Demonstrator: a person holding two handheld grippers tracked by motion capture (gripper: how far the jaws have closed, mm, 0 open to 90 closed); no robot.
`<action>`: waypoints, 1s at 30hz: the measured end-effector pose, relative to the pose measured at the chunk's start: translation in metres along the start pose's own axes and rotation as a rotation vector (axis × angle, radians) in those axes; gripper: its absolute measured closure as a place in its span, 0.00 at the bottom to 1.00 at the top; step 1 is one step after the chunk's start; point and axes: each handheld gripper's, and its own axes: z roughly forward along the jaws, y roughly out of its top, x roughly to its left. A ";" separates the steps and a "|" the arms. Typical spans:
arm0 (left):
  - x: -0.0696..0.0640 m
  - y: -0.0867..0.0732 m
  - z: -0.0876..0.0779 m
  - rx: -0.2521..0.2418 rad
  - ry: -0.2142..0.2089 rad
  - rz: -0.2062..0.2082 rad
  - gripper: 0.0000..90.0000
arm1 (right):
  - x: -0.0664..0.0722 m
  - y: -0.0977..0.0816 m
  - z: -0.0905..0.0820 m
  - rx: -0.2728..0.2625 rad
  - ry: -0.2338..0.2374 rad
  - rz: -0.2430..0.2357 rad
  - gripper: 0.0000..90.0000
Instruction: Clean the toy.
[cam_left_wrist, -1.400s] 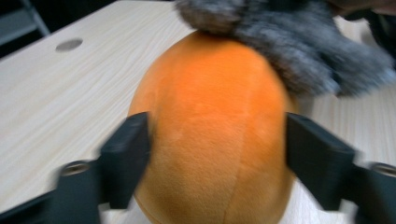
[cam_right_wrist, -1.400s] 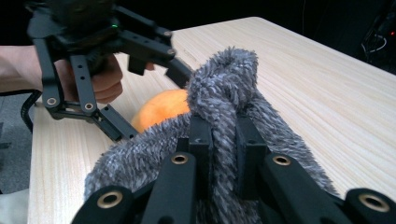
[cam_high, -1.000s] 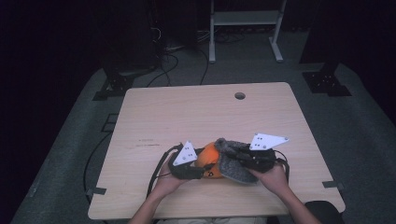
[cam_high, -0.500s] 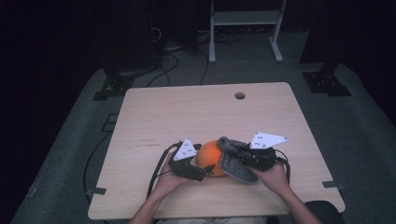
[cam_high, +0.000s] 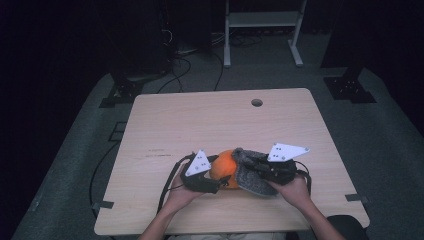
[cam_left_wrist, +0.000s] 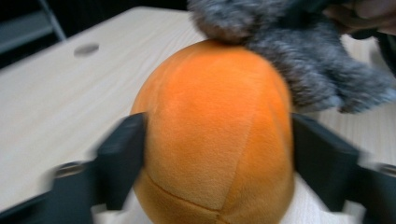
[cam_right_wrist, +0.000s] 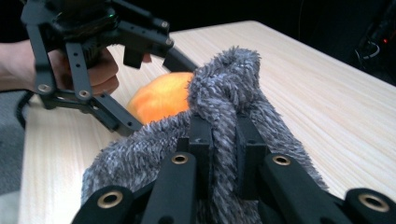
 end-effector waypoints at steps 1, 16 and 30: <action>0.002 -0.001 0.003 0.012 0.003 -0.041 0.13 | 0.000 -0.001 0.001 0.005 -0.002 -0.003 0.88; -0.008 0.004 0.005 0.022 0.012 0.011 0.09 | 0.005 0.007 0.004 -0.007 0.008 -0.022 0.88; -0.028 0.006 0.004 0.046 0.027 0.215 0.42 | 0.025 0.020 0.008 -0.025 0.066 -0.082 0.88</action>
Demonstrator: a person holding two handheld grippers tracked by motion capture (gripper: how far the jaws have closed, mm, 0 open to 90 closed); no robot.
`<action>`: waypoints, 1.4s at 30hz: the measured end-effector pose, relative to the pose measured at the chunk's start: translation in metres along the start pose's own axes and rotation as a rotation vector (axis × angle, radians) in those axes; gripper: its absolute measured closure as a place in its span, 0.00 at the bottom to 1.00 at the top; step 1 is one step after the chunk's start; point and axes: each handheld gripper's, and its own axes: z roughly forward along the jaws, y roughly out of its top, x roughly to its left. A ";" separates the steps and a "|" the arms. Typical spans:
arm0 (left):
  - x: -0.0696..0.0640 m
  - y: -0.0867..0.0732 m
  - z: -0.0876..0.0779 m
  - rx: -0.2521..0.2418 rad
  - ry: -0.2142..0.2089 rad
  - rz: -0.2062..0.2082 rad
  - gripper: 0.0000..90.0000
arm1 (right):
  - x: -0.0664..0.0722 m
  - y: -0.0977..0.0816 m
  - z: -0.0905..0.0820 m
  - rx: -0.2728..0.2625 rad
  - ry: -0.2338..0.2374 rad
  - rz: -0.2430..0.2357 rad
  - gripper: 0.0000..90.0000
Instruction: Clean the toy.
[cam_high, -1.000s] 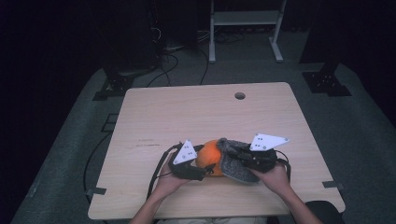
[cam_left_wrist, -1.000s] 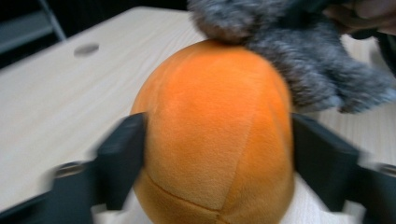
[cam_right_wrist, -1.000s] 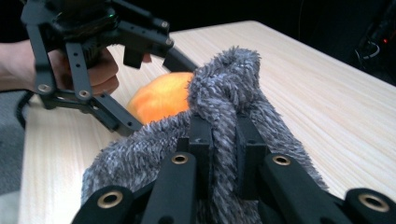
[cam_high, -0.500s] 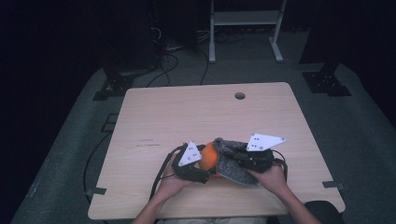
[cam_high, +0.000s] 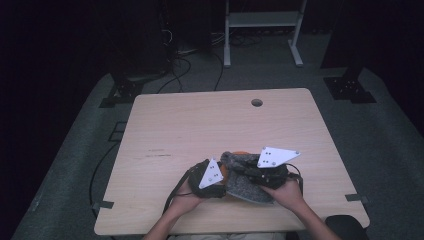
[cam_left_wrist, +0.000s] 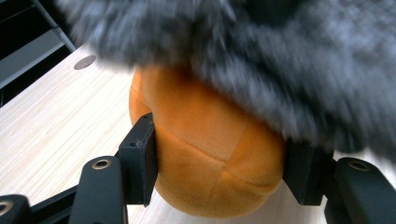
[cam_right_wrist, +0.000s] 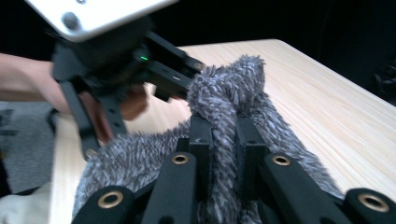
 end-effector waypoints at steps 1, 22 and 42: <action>0.000 -0.001 0.000 -0.004 -0.003 -0.009 0.42 | -0.003 -0.001 -0.003 0.007 -0.020 0.004 0.88; 0.019 -0.006 0.001 -0.028 -0.154 -0.221 0.14 | -0.018 -0.014 -0.014 0.055 -0.101 0.032 0.88; 0.030 -0.017 -0.002 0.001 -0.179 -0.303 0.19 | -0.004 -0.019 0.000 0.068 0.001 0.001 0.88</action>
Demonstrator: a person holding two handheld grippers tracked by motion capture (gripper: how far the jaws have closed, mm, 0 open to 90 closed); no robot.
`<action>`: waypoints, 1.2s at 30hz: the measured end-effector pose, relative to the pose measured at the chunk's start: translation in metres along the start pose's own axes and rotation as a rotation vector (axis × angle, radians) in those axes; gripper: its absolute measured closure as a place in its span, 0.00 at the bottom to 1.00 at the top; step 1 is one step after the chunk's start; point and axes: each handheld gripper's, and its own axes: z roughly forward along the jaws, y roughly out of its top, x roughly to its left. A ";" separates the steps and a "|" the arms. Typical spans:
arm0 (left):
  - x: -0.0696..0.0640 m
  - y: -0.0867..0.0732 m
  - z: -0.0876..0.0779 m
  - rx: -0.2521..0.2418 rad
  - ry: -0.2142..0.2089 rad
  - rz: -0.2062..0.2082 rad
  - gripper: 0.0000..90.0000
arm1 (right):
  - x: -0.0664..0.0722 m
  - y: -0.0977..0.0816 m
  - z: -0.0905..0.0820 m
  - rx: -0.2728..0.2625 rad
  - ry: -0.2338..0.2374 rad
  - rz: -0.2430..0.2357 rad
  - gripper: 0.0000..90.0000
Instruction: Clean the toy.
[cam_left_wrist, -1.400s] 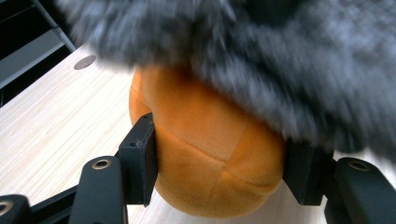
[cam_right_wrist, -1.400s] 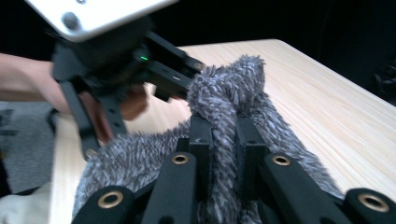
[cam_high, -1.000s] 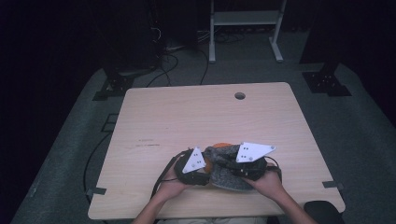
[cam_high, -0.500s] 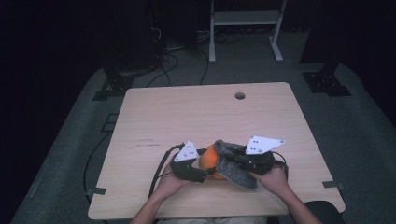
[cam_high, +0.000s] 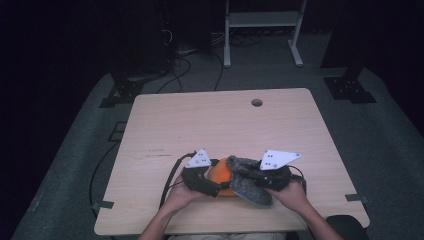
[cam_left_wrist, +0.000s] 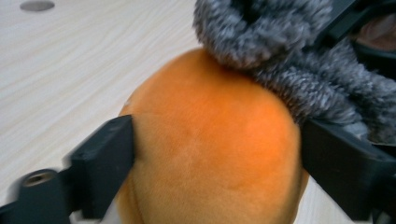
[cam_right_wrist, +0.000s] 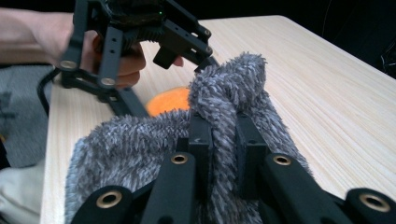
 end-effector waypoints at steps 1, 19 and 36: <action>-0.001 -0.002 -0.002 -0.009 0.014 0.015 0.29 | 0.000 -0.001 0.001 0.003 -0.001 -0.004 0.88; 0.010 -0.002 -0.008 -0.013 -0.087 -0.042 0.19 | -0.005 -0.004 0.003 -0.018 0.008 0.049 0.88; 0.009 -0.001 -0.006 0.046 -0.027 -0.038 0.28 | -0.005 -0.007 -0.001 -0.009 0.029 0.041 0.88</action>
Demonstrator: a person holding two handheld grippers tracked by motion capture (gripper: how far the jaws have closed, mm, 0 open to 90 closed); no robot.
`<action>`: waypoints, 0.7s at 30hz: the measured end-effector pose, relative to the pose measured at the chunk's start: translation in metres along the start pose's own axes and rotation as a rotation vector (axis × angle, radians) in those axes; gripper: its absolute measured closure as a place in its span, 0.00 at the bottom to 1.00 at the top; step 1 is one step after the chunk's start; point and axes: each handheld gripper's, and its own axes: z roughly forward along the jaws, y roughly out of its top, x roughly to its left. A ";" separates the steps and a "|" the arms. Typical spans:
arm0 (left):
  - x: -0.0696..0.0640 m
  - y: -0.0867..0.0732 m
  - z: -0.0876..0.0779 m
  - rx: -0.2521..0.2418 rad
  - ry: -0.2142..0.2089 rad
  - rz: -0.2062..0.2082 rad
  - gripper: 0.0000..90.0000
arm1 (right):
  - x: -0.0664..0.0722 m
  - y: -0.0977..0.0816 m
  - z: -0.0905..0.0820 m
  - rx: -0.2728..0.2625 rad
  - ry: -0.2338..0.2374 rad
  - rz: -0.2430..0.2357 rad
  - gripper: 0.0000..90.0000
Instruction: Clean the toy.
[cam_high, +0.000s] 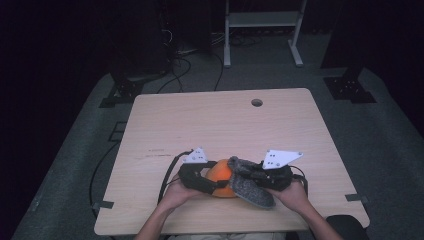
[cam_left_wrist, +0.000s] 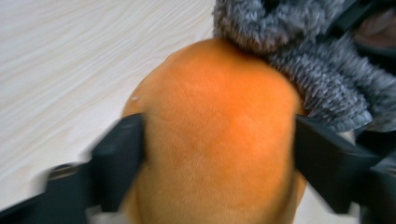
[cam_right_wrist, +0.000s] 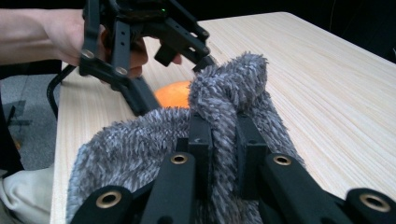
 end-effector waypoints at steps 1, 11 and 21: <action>0.000 -0.001 -0.002 -0.002 0.017 -0.001 0.35 | -0.001 0.000 0.000 -0.001 0.001 0.010 0.88; 0.000 -0.002 -0.005 -0.055 0.157 -0.007 0.42 | -0.022 -0.012 -0.010 -0.008 -0.034 0.110 0.88; -0.001 -0.007 -0.007 -0.034 0.109 0.015 0.37 | -0.030 -0.017 0.003 0.014 -0.034 0.155 0.88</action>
